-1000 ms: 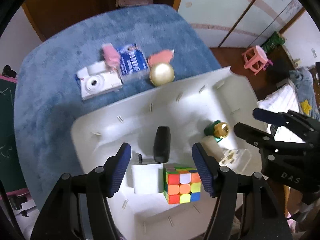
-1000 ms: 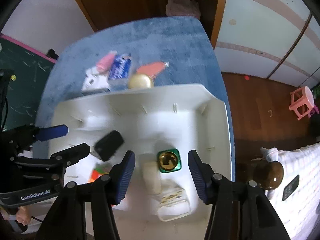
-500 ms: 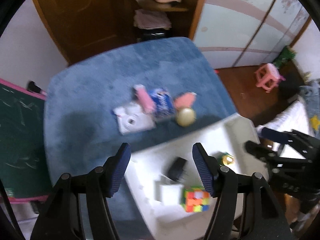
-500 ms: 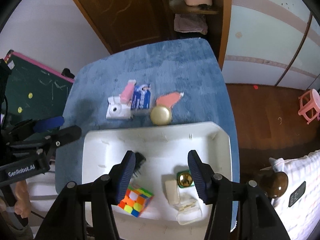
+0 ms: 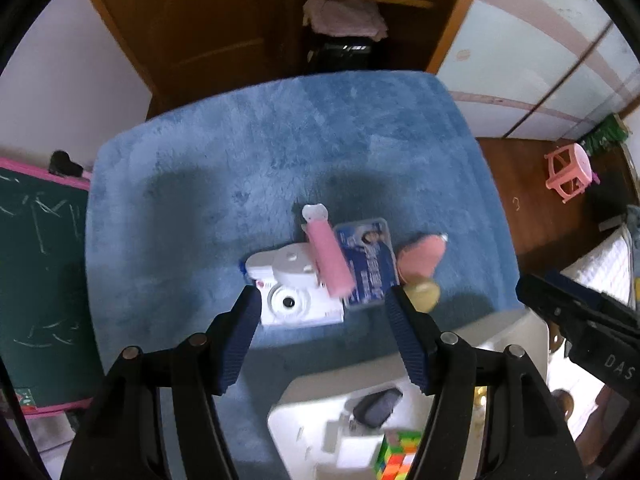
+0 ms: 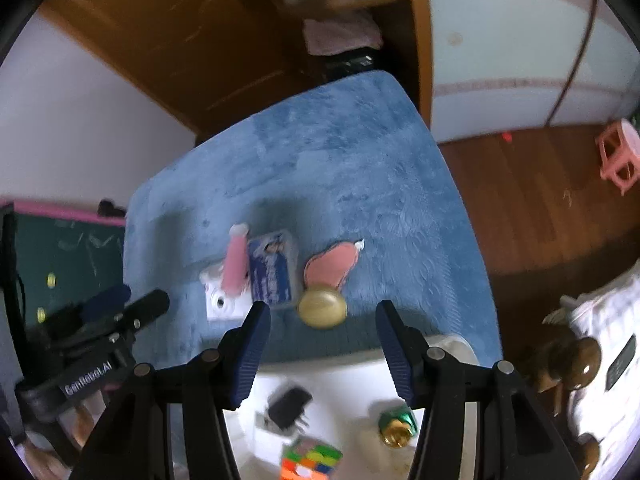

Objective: Organize rigid objects
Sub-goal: 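Grasp the pink hair roller with the left tool while the right tool grasps the pink tape dispenser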

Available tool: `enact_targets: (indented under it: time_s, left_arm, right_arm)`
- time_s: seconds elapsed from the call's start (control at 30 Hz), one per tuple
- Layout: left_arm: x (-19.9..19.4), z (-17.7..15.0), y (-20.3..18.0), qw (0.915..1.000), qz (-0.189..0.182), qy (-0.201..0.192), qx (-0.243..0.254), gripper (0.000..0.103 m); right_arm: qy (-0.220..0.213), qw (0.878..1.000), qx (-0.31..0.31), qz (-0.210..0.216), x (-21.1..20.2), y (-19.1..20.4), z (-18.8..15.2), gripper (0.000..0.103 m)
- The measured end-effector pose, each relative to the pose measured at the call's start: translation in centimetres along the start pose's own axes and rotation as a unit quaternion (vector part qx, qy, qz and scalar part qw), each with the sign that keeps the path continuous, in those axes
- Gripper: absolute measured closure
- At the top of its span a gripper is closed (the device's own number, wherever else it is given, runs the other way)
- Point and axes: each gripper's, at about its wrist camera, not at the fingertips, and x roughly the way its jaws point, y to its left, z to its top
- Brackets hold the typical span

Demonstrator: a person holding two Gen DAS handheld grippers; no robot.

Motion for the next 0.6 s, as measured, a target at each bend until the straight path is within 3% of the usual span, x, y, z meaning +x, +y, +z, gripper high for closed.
enact_targets:
  time_s: [0.17,0.4,0.6]
  left_arm:
    - [4.2,2.0,0.6,0.9989,-0.007,0.038,-0.027,0.035]
    - [8.6,2.8,0.5,0.9966,-0.003,0.077,-0.027,0.035]
    - [10.7,2.8,0.6,0.9947,-0.001,0.100,-0.024,0.035]
  right_arm:
    - [0.032,0.997,0.068,0.005,4.3,-1.7,2.2,0.047]
    - [0.081,0.985,0.149,0.018,10.5,-4.1,3.2,0.047]
    - [0.103,0.979,0.173,0.042,13.5,-3.8,3.5,0.047]
